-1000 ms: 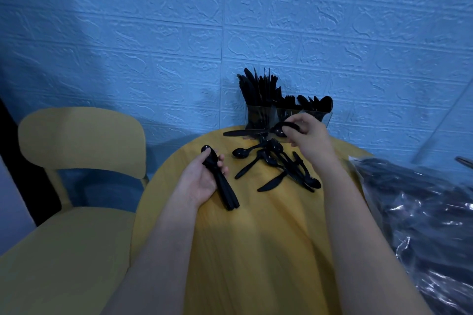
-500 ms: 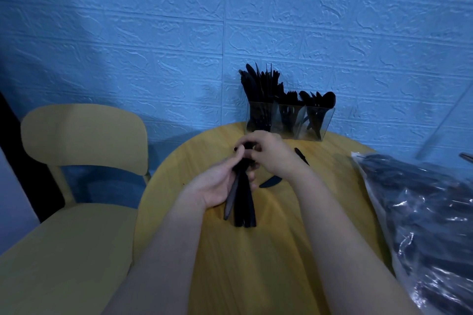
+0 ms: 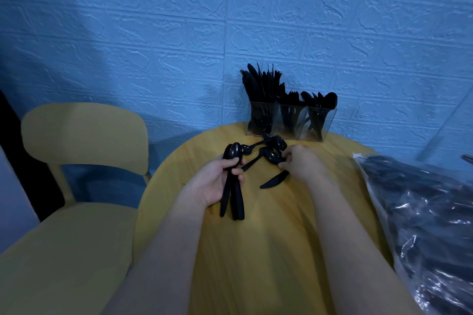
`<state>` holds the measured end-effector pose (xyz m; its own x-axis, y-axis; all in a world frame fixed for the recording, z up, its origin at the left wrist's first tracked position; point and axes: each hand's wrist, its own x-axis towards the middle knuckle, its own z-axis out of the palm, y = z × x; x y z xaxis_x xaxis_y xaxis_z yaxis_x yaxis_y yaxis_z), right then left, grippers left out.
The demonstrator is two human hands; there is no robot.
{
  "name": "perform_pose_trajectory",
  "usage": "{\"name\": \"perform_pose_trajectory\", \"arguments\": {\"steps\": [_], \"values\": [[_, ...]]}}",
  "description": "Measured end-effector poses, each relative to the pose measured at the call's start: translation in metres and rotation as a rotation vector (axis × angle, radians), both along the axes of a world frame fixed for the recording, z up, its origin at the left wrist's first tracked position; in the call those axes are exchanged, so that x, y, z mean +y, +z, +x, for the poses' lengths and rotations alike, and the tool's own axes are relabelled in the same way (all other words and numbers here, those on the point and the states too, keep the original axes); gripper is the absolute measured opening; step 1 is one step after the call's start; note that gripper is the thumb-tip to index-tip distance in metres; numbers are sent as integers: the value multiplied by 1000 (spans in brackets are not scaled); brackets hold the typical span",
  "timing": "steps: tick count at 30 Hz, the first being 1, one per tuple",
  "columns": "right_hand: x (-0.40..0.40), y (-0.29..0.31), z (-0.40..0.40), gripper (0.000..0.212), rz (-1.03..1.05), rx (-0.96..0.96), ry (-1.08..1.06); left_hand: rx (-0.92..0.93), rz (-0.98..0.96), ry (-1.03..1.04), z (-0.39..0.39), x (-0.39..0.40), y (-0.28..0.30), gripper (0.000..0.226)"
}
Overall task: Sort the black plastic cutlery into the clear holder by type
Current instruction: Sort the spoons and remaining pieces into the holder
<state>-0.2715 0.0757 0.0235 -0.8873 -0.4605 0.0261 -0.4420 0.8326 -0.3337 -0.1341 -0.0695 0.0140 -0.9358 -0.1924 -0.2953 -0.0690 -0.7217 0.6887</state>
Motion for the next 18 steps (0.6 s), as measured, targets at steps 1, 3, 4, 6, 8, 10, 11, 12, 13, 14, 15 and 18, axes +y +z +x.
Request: {"name": "perform_pose_trajectory", "arguments": {"steps": [1, 3, 4, 6, 8, 10, 11, 12, 13, 14, 15, 18], "values": [[-1, 0, 0, 33, 2, 3, -2, 2, -3, 1, 0, 0, 0, 32], [-1, 0, 2, 29, -3, -1, -13, 9, -14, -3, 0, 0, 1, 29], [0, 2, 2, 28, -21, -7, -19, 9, -17, 0, 1, 0, 1, 28], [1, 7, 3, 25, -120, -45, -32, 2, -9, 15, 1, 0, 1, 25], [1, 17, 7, 24, -262, -108, -27, -10, -5, 26, 0, 0, 2, 21], [-2, 30, 13, 24, -382, -164, 20, -24, -21, 26, 0, 0, 3, 18], [-6, 35, 18, 24, -435, -196, 59, -28, -28, 32, 0, 0, 3, 19], [-12, 39, 25, 26, -477, -230, 108, -25, -27, 45, 0, 0, 4, 23], [-19, 42, 32, 29, -497, -258, 156, -15, -25, 63, 0, 0, 4, 26], [-27, 42, 40, 33, -496, -277, 198, -2, -23, 78, 0, 0, 4, 29], [-35, 41, 47, 36, -484, -285, 233, 13, -26, 86, 0, 0, 4, 32], [-53, 32, 65, 38, -392, -236, 308, 54, -27, 77, -1, -2, 4, 38]]}}
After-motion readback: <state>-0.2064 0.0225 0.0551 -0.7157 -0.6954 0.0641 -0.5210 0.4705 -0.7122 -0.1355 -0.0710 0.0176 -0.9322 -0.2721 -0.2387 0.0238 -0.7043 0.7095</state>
